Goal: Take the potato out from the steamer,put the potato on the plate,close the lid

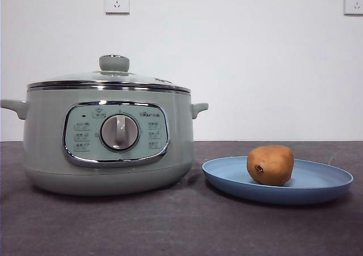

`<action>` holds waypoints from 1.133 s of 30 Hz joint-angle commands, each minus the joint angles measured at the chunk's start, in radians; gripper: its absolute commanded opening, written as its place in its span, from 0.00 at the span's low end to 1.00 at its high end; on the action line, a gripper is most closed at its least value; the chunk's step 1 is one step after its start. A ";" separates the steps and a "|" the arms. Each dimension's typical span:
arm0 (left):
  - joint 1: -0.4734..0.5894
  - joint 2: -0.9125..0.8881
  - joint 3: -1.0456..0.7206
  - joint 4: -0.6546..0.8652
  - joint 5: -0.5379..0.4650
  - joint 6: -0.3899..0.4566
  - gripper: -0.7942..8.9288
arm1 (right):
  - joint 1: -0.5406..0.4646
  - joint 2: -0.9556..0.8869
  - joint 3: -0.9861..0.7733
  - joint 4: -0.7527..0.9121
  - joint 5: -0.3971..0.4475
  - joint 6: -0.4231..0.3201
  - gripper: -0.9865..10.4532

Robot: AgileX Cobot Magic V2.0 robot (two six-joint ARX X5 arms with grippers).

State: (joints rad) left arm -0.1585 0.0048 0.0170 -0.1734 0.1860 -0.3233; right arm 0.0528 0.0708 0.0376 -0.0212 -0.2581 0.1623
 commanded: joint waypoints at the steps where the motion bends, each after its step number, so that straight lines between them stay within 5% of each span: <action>1: 0.003 -0.003 -0.013 0.000 -0.001 -0.002 0.08 | 0.000 -0.041 -0.031 0.003 0.003 0.015 0.09; 9: 0.003 -0.003 -0.013 0.000 -0.001 -0.002 0.08 | 0.001 -0.069 -0.032 -0.147 0.007 0.024 0.09; 34: 0.003 -0.003 -0.013 0.000 -0.001 -0.002 0.08 | 0.001 -0.064 -0.032 -0.142 0.004 0.024 0.09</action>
State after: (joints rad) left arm -0.1585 0.0048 0.0174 -0.1734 0.1860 -0.3237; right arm 0.0528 0.0067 0.0174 -0.1532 -0.2539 0.1764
